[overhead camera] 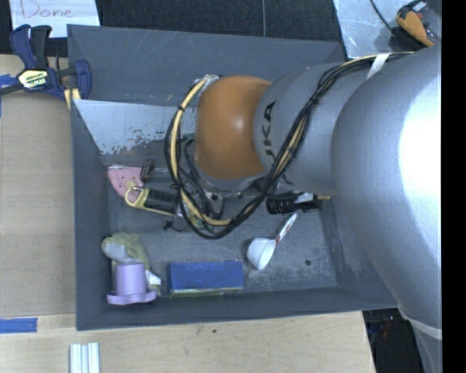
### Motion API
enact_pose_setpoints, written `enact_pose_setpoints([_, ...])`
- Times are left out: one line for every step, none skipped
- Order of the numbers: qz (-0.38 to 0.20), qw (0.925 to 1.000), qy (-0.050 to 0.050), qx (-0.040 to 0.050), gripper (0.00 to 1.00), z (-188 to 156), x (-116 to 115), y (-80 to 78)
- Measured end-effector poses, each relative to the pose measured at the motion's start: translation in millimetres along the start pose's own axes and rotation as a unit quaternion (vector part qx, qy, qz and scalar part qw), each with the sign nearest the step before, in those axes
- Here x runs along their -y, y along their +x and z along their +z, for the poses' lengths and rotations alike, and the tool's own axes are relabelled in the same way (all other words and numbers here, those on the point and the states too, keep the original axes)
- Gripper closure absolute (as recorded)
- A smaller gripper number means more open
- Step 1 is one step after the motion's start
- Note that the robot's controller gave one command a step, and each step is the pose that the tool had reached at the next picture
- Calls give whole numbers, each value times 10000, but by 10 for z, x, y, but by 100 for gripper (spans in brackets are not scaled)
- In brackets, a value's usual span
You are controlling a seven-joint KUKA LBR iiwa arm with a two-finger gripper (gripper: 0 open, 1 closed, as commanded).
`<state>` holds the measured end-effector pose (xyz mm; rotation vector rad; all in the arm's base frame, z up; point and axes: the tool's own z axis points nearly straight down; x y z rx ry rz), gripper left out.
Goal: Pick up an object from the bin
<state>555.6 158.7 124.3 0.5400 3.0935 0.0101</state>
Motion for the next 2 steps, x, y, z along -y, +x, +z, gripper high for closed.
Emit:
enact_pose_setpoints([-4,10000,-10,16,100,-298,-6,-11])
enact_pose_setpoints([-10,10000,-18,28,100,-577,-9,-17])
